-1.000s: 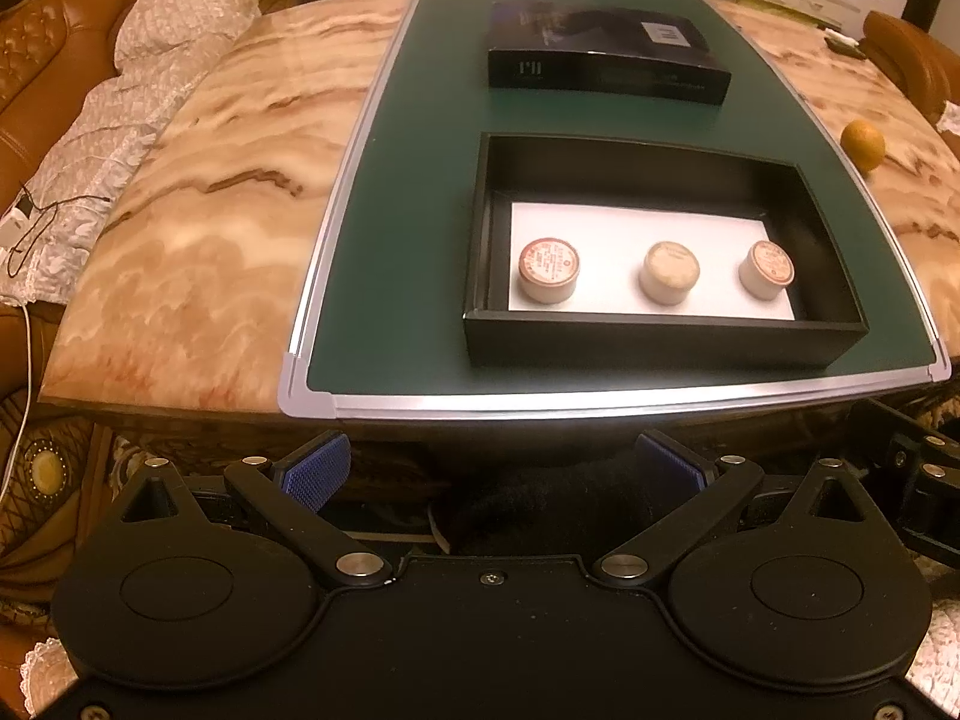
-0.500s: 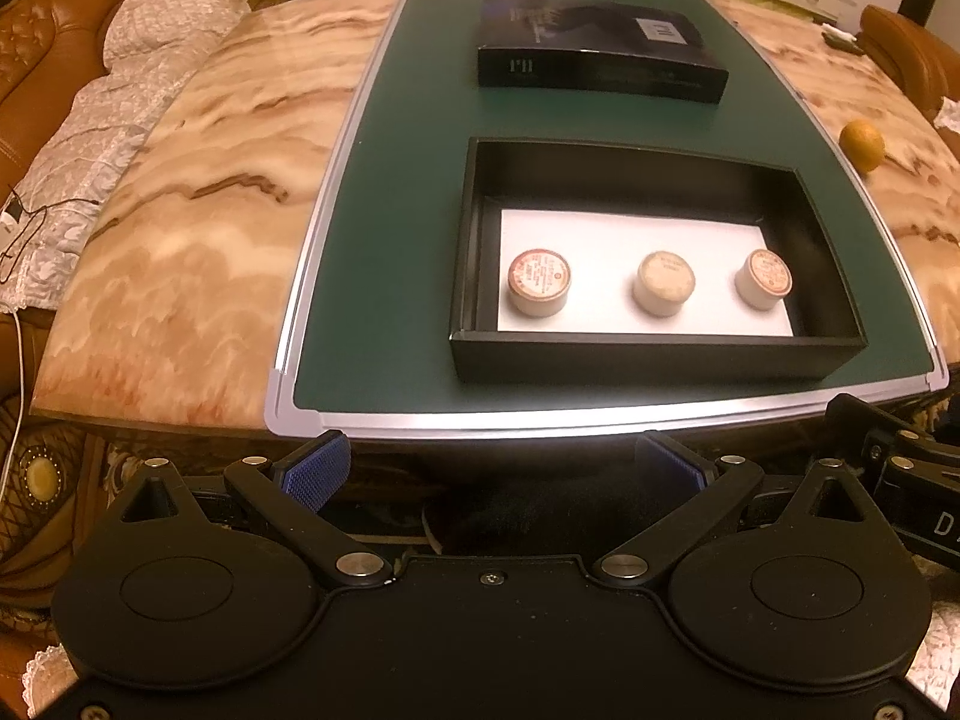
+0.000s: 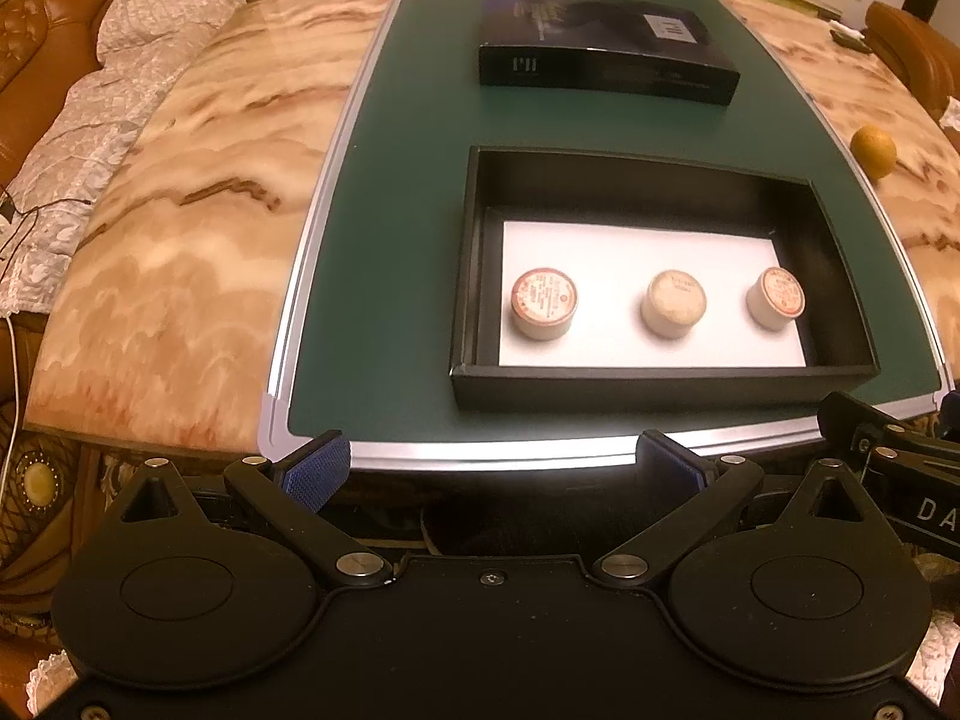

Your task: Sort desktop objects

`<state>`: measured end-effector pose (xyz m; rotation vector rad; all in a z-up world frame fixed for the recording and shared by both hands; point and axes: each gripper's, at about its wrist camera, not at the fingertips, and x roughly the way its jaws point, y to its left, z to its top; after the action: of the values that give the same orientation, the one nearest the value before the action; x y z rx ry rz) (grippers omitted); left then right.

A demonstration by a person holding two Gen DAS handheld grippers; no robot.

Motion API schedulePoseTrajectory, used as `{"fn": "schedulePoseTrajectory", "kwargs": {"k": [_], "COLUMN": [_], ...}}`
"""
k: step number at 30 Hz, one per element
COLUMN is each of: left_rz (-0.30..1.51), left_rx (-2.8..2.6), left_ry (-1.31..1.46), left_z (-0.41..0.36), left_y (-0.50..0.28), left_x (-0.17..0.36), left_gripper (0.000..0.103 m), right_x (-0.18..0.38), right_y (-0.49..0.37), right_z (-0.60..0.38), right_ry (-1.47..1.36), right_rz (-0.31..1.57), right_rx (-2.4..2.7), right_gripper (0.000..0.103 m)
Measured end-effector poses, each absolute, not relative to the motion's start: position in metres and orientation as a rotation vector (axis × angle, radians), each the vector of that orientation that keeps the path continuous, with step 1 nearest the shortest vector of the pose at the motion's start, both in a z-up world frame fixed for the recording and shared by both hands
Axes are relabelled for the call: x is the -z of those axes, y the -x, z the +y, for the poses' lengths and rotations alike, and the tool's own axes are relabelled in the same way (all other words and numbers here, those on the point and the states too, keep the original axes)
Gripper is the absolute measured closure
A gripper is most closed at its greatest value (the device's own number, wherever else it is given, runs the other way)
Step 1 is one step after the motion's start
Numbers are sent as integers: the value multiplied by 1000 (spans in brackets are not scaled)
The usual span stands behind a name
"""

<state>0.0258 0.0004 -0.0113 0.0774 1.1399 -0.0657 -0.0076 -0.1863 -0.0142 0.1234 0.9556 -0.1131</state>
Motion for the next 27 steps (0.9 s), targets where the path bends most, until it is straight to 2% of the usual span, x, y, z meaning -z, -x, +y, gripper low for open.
{"fn": "schedulePoseTrajectory", "kwargs": {"k": [27], "left_rz": [1153], "left_rx": [59], "left_ry": [-60], "left_z": [9], "left_y": [-80], "left_x": [31], "left_gripper": [0], "right_x": [31], "right_y": [-44], "right_z": [-189], "right_ry": [-85], "right_rz": [970], "right_rx": [89], "right_gripper": [0]}}
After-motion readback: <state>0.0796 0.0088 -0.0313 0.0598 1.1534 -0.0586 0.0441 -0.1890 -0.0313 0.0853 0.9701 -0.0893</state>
